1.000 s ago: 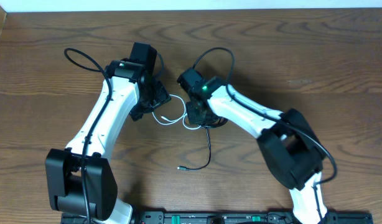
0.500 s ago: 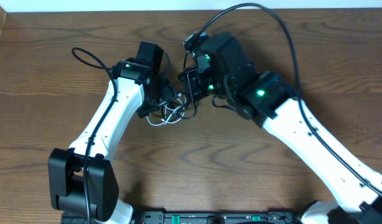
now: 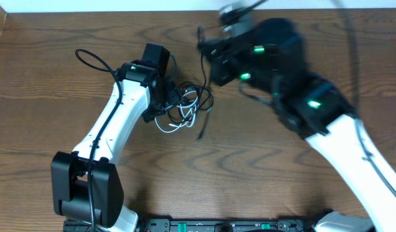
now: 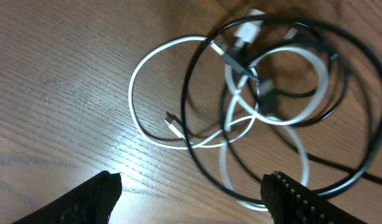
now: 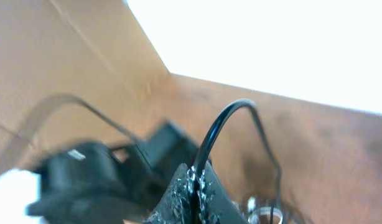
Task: Untangle cables
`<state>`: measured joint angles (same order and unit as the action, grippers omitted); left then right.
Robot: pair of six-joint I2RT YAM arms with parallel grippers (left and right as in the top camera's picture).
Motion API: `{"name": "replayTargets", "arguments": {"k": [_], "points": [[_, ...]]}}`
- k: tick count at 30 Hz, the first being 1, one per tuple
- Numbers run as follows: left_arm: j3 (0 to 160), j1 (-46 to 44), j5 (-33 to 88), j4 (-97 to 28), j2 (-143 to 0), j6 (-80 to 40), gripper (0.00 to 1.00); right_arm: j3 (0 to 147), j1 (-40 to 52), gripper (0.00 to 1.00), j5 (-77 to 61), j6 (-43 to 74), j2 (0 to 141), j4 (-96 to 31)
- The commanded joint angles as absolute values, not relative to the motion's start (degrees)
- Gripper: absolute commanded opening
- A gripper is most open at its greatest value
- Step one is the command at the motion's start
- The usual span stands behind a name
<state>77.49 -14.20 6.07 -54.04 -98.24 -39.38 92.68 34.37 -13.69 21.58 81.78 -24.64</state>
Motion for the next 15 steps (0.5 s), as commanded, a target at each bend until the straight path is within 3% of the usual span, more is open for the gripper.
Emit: {"name": "replayTargets", "arguments": {"k": [1,15], "points": [[77.08,-14.24,5.98,-54.15,-99.09,-39.70,0.78,93.23,31.94,0.01,-13.85,20.45,75.94,-20.86],[77.08,-14.24,5.98,-54.13,-99.31,-39.70,0.78,93.23,23.68,0.01,-11.25,12.71,70.11,2.68]]}}
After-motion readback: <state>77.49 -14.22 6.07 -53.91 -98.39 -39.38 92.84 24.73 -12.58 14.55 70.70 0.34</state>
